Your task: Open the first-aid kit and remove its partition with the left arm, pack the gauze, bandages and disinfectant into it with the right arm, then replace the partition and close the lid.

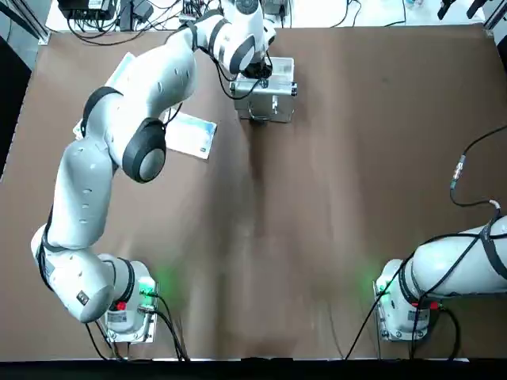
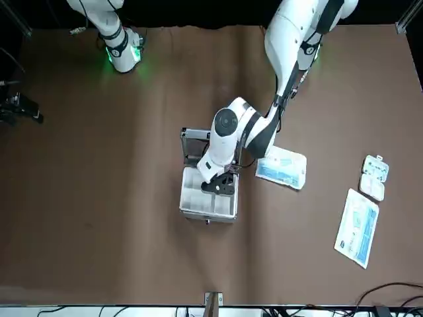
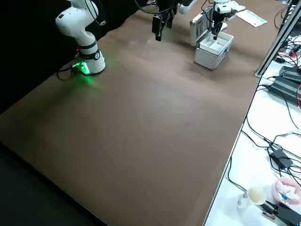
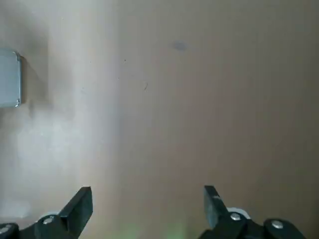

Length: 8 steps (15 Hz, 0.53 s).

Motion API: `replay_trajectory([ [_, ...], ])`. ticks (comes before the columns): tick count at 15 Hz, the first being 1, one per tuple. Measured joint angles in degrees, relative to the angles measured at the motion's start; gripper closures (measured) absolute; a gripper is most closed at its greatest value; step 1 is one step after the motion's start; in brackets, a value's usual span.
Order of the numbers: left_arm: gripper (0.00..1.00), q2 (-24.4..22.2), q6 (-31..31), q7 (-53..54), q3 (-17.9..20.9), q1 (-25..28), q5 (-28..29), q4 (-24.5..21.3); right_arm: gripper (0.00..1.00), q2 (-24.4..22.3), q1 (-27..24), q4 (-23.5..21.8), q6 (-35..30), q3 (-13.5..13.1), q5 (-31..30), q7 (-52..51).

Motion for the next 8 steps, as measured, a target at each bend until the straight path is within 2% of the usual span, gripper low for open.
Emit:
replay_trajectory([
  [8,0.97,0.64,0.05,0.08,0.05,-0.02,0.12,0.0,0.01,0.0,0.01,0.0,0.0,0.02,0.0,-0.05],
])
